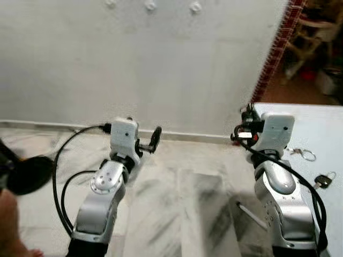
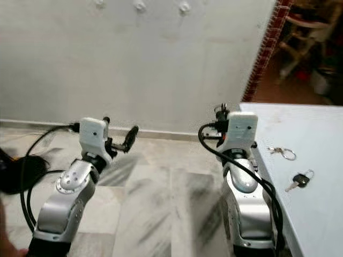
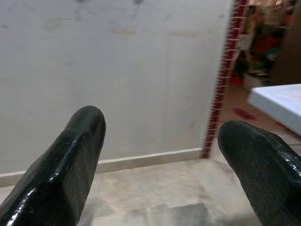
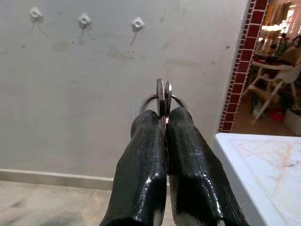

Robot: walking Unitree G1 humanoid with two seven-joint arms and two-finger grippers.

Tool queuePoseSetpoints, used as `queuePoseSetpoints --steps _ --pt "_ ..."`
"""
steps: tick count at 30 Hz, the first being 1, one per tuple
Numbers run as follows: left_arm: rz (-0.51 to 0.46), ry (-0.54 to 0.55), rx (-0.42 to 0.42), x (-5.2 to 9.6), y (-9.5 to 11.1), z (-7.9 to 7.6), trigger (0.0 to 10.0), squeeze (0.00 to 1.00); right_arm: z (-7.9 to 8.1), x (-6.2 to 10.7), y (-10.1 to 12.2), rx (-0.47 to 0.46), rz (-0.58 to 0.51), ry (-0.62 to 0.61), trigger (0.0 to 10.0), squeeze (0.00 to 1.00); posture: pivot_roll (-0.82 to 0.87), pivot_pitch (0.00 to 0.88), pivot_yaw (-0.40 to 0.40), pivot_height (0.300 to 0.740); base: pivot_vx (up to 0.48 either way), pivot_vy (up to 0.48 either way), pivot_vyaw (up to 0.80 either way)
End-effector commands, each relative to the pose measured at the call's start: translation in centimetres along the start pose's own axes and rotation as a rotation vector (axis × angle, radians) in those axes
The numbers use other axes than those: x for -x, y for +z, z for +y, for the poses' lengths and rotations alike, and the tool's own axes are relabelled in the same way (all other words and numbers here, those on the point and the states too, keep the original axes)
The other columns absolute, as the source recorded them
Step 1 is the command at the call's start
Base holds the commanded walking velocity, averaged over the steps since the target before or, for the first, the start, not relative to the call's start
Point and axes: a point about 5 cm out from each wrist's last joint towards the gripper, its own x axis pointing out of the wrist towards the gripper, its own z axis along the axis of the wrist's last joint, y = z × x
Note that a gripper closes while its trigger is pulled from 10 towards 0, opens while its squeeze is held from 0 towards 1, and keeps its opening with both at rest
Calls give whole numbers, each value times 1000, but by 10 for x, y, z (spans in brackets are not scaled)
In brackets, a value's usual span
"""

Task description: Hang keys on a hook

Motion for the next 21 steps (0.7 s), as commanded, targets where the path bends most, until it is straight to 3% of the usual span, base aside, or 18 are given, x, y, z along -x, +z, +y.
queuePoseSetpoints --steps 1,10,21 --pt "-8 -2 -3 0 5 2 10000 0 1 0 3 -9 -8 0 10000 0 83 0 -72 740 0 0 0" --pt "-22 -43 32 2 7 0 10000 0 4 -1 1 -14 -7 5 10000 0 101 0 -74 740 0 0 0" --pt "-23 -63 47 4 6 -4 10000 0 4 -1 1 -13 -5 8 10000 0 97 0 -75 740 328 0 0"
